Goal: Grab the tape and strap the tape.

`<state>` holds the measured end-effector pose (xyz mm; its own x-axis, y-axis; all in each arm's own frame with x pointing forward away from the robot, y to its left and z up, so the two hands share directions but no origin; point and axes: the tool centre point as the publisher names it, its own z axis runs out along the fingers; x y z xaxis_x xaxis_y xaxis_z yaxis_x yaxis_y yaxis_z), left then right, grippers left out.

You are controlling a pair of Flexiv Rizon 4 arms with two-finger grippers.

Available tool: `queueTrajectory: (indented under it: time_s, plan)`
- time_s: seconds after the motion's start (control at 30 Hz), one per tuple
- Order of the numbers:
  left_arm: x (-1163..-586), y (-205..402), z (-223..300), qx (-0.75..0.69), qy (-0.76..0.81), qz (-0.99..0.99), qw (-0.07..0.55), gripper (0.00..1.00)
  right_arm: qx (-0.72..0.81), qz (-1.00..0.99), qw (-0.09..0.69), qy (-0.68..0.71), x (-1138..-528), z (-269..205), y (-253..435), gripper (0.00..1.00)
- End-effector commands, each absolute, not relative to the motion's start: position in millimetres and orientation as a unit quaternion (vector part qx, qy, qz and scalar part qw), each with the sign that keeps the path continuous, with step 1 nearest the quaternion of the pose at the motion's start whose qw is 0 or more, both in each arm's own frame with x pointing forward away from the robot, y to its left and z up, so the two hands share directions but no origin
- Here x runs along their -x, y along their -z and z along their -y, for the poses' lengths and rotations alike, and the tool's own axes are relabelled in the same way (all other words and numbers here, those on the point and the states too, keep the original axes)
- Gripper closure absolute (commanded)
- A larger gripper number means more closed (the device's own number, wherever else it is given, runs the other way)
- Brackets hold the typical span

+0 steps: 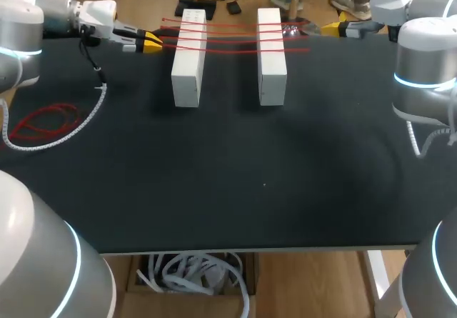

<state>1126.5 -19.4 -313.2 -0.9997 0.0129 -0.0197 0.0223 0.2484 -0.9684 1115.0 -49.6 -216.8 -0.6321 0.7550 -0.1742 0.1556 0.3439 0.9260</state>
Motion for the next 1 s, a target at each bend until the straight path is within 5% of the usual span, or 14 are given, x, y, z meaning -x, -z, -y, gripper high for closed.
queueTrajectory:
  time_s: [0.03, 1.0]
  plan:
    - [-1128, 316, 20, -0.009, 0.625, -0.781, 0.000, 1.00, -0.300, -0.760, 0.307, -0.488, -1115, 50, 217, 0.00]
    - [-1116, 272, 13, 0.023, 0.714, -0.699, 0.029, 1.00, -0.300, -0.760, 0.307, -0.488, -1115, 50, 217, 0.00]
